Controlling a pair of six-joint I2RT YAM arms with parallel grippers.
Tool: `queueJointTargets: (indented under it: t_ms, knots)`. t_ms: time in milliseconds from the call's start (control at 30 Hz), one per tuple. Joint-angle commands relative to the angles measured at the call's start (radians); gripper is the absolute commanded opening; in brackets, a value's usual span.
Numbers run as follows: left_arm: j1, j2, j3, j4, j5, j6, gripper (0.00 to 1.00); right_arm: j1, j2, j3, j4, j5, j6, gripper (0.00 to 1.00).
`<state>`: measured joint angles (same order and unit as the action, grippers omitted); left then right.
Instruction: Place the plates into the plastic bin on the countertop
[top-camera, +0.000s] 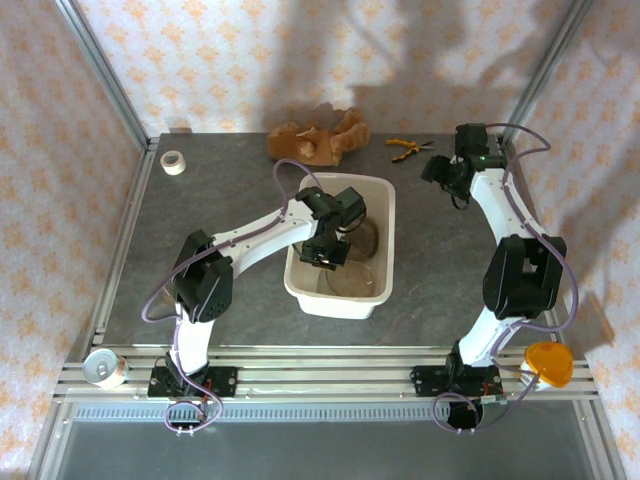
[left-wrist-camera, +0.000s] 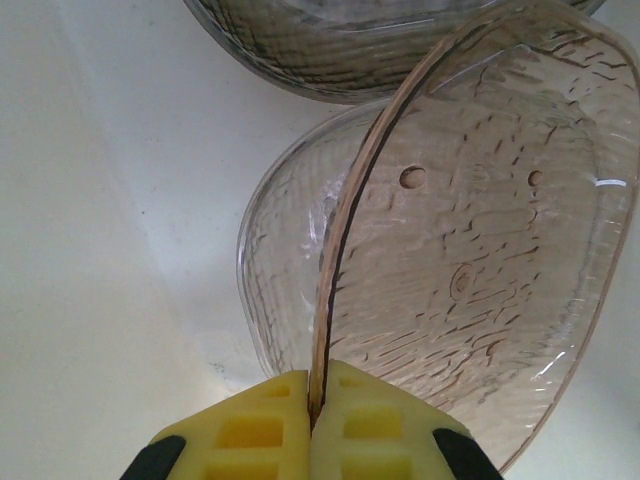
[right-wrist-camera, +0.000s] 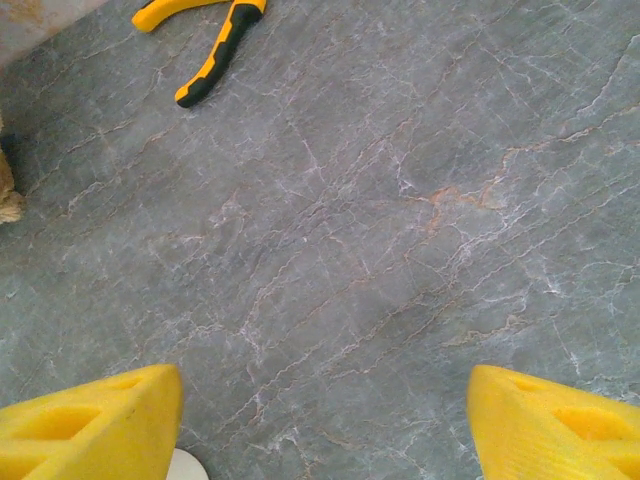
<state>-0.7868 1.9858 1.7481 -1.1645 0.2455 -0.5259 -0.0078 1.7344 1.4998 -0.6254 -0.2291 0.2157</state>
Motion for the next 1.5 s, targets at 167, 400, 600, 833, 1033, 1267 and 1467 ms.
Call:
queueJointTargets:
  t_ms: [167, 400, 600, 833, 1033, 1267, 1467]
  knots:
    - [-0.017, 0.016, 0.013, -0.042, -0.039, -0.012, 0.04, -0.008, -0.002, -0.014, 0.018, 0.003, -0.015, 0.75]
    - [-0.017, 0.023, 0.01, -0.083, -0.055, -0.015, 0.14, -0.012, -0.001, -0.016, 0.018, 0.005, -0.019, 0.75]
    - [-0.017, -0.013, -0.021, -0.095, -0.073, -0.029, 0.27, -0.014, 0.005, -0.019, 0.019, 0.001, -0.018, 0.75]
    - [-0.019, -0.038, -0.028, -0.097, -0.103, -0.055, 0.37, -0.014, 0.01, -0.02, 0.033, -0.007, -0.01, 0.75]
    - [-0.02, -0.051, -0.011, -0.096, -0.128, -0.051, 0.39, -0.015, 0.008, -0.015, 0.032, -0.003, -0.006, 0.75]
    - [-0.012, -0.066, 0.056, -0.117, -0.163, -0.055, 0.4, -0.015, -0.004, -0.006, 0.027, 0.001, -0.005, 0.75]
    - [0.01, -0.126, 0.138, -0.112, -0.228, -0.073, 0.41, -0.014, -0.012, 0.014, 0.024, -0.004, 0.0, 0.75]
